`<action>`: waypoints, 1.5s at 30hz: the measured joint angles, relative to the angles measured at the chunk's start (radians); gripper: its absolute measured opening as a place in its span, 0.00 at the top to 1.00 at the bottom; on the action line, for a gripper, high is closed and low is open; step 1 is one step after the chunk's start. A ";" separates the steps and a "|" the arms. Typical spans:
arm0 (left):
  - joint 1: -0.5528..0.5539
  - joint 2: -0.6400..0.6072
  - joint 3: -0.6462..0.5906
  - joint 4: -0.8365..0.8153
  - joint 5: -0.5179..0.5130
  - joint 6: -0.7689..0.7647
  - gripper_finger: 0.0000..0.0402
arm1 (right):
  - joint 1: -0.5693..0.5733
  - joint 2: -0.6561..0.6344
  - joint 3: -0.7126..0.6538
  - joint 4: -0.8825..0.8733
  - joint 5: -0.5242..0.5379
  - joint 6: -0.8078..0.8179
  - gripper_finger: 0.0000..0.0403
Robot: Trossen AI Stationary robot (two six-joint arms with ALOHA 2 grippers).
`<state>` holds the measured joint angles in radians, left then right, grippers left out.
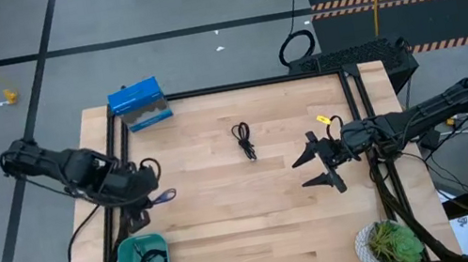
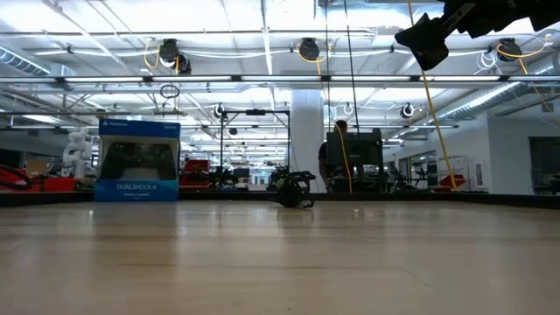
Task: Pick and place USB-C Cables
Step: Put the purple cable into the blue basket
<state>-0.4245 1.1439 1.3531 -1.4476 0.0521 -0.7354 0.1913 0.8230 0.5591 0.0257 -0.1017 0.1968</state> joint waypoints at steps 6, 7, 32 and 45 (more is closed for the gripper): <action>-0.069 0.000 0.005 0.002 0.000 0.062 0.95 | 0.000 0.000 0.000 0.000 0.000 0.000 0.29; -0.083 0.000 0.005 0.003 0.000 0.083 0.95 | 0.000 0.000 0.000 0.000 0.000 0.000 0.29; -0.399 0.026 0.004 0.067 -0.001 0.778 0.93 | 0.000 0.000 0.000 0.000 0.000 0.000 0.29; -0.485 0.096 0.004 0.068 -0.003 0.882 0.92 | 0.000 0.000 0.000 0.000 0.000 -0.007 0.29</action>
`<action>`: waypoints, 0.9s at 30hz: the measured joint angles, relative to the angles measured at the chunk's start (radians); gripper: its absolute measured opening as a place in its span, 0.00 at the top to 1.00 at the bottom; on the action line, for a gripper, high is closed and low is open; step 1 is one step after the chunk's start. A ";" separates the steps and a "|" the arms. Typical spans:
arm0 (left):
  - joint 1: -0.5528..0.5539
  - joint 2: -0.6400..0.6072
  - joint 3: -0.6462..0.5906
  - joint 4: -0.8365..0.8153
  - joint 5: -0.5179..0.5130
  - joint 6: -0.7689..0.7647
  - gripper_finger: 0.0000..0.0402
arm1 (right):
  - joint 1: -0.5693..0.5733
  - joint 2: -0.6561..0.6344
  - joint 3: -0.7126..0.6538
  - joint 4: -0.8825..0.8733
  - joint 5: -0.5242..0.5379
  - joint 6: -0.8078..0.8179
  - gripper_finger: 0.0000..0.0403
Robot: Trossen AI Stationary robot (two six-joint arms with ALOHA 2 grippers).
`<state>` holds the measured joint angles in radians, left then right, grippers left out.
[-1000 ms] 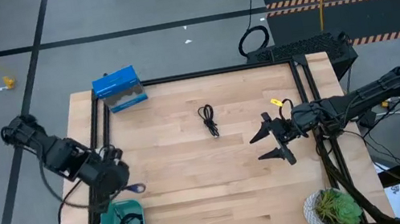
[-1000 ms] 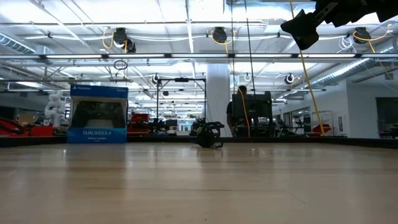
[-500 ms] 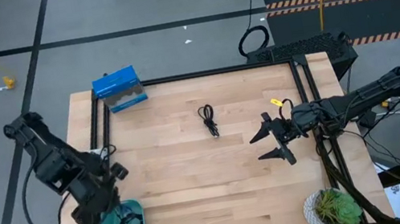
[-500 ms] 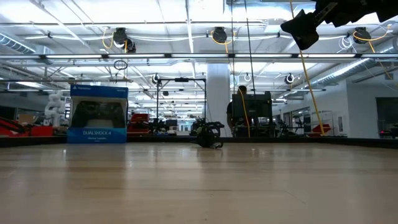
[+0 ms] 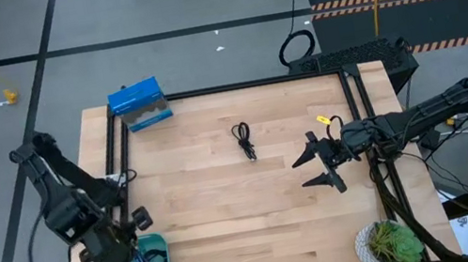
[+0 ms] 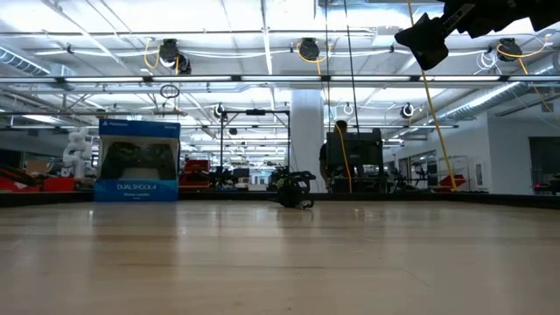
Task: Pick and place USB-C Cables
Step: Put the purple cable into the blue basket
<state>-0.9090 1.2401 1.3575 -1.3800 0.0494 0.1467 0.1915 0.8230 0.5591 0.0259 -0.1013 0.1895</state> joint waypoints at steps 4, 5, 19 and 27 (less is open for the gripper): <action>-0.018 0.068 0.000 0.005 -0.001 0.013 0.92 | 0.000 0.000 0.000 0.000 0.000 0.000 0.29; -0.023 0.087 0.000 0.007 0.000 0.019 0.91 | 0.000 0.000 0.000 0.000 0.000 0.001 0.29; -0.083 0.412 -0.001 0.048 0.009 -0.019 0.91 | 0.000 0.000 0.000 0.000 0.000 0.004 0.29; -0.117 0.523 -0.048 0.108 0.090 -0.030 0.91 | 0.000 0.000 0.000 0.001 0.000 0.000 0.29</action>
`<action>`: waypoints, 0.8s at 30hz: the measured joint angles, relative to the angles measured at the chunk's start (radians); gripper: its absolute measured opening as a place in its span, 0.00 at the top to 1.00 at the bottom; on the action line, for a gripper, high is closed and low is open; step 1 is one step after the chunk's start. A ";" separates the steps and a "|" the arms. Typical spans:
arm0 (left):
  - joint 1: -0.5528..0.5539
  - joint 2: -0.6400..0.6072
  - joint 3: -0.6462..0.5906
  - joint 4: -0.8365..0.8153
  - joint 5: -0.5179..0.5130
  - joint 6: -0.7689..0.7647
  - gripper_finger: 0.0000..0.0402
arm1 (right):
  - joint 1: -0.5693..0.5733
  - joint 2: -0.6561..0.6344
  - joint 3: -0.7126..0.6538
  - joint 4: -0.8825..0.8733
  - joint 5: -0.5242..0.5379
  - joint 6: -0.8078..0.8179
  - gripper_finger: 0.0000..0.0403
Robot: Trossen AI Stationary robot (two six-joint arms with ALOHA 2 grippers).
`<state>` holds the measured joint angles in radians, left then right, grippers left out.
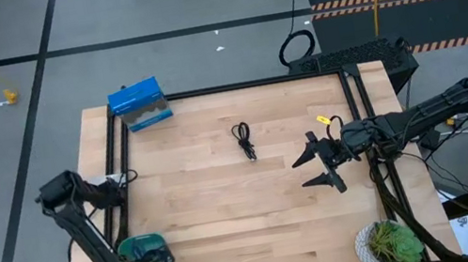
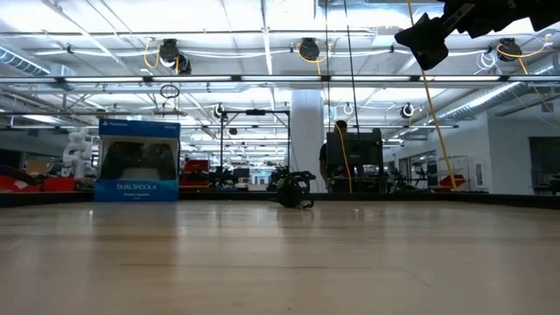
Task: Pick and place USB-C Cables
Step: Put the purple cable into the blue basket
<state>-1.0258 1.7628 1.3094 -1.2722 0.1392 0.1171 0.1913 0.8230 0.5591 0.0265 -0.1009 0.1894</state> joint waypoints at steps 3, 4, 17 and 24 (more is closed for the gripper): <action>-0.011 0.016 -0.030 0.041 0.005 -0.025 0.91 | 0.000 0.000 0.000 0.000 0.000 0.000 0.29; -0.011 0.018 -0.037 0.052 0.006 -0.034 0.91 | 0.000 0.000 0.000 0.000 0.000 -0.001 0.29; -0.011 0.018 -0.089 0.075 -0.017 -0.133 0.68 | 0.000 0.000 0.000 0.004 0.000 -0.004 0.29; -0.002 0.018 -0.033 -0.047 -0.018 -0.123 0.50 | 0.000 0.000 0.000 0.003 0.009 -0.004 0.29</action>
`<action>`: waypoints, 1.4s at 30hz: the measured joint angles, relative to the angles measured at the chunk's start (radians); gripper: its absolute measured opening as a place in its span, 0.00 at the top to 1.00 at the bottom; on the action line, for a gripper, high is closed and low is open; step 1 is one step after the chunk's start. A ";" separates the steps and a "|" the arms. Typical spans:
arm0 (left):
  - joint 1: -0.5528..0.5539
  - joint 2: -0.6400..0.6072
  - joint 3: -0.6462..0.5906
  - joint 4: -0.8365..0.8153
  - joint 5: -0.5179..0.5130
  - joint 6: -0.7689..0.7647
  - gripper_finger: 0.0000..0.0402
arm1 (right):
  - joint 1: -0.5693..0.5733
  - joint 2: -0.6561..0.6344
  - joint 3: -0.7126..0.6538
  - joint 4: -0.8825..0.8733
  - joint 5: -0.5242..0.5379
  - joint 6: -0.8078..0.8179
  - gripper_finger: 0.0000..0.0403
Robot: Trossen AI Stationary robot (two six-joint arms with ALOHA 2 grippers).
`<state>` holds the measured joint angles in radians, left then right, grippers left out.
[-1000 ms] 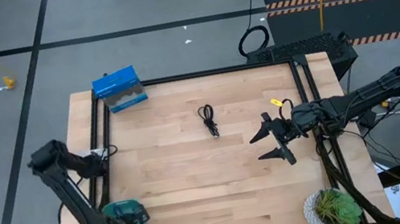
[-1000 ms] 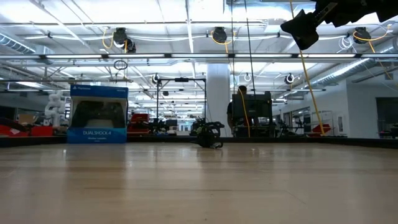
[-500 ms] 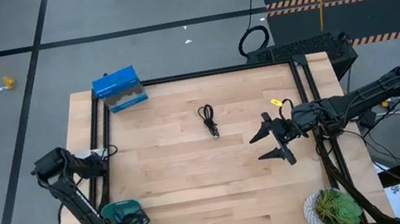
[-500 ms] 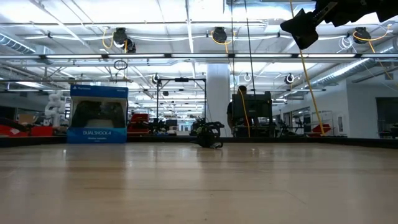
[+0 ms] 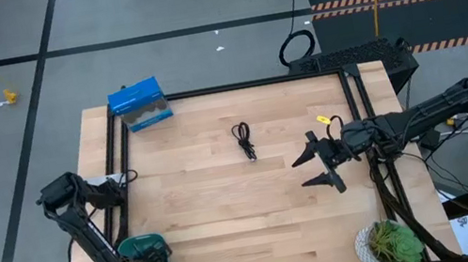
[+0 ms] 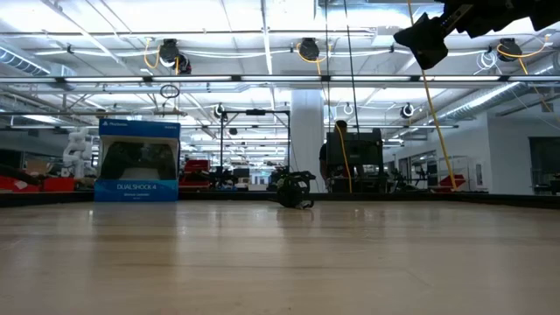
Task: Pick and place USB-C Cables
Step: Put the purple cable into the blue basket, then put the black cable into the blue basket
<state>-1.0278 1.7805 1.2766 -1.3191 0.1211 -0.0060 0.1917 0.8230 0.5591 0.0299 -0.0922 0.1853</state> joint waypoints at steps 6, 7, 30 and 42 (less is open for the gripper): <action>0.031 0.000 0.147 -0.153 0.000 -0.048 0.51 | 0.000 0.000 0.000 0.003 0.095 0.001 0.29; 0.037 0.000 0.177 -0.170 0.000 -0.057 0.52 | 0.000 0.000 0.000 0.003 0.105 0.004 0.29; 0.189 -0.331 0.277 -0.245 -0.958 -0.504 0.93 | -0.110 0.238 0.240 -0.021 0.276 -0.127 0.29; 0.397 -0.524 -0.077 0.117 -1.063 -0.551 0.95 | -0.218 0.573 0.394 -0.039 0.279 -0.092 0.28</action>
<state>-0.6312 1.2570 1.1999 -1.2020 -0.9422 -0.5566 -0.0263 1.3963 0.9534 -0.0087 0.1864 0.0937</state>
